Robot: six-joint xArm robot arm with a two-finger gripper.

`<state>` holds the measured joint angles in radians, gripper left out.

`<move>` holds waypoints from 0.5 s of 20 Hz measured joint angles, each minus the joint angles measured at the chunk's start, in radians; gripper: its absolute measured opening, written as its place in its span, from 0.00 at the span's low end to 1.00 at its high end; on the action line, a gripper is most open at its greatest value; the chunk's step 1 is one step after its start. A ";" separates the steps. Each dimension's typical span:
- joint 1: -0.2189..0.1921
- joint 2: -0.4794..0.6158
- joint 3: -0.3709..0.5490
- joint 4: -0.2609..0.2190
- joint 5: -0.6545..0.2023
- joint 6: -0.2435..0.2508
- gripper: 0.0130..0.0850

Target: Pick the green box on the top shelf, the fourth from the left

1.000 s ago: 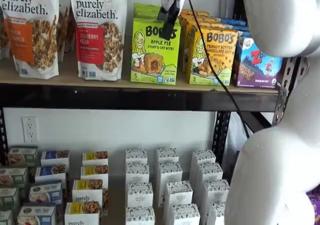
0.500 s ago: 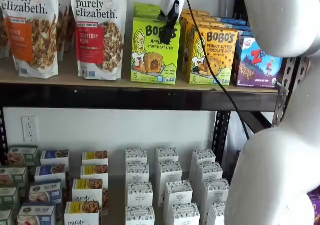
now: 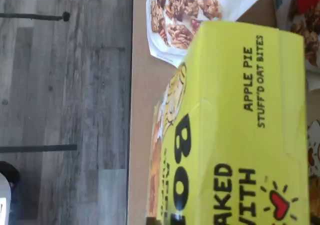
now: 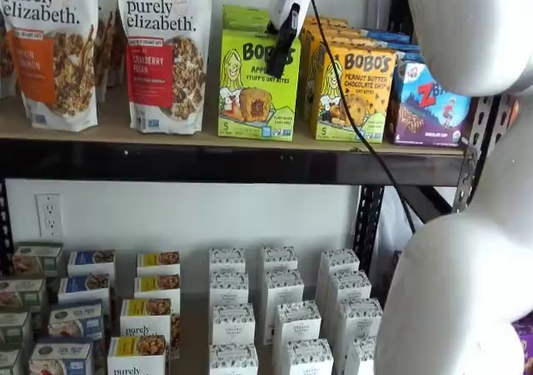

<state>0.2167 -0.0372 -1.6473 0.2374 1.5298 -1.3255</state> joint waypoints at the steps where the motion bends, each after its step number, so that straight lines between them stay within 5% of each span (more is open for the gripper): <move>1: -0.001 0.000 -0.001 0.001 0.001 -0.001 0.72; 4: -0.002 0.002 -0.006 0.003 0.008 -0.001 0.61; 10: -0.002 0.005 -0.015 -0.006 0.021 0.000 0.61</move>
<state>0.2152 -0.0324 -1.6623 0.2315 1.5505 -1.3254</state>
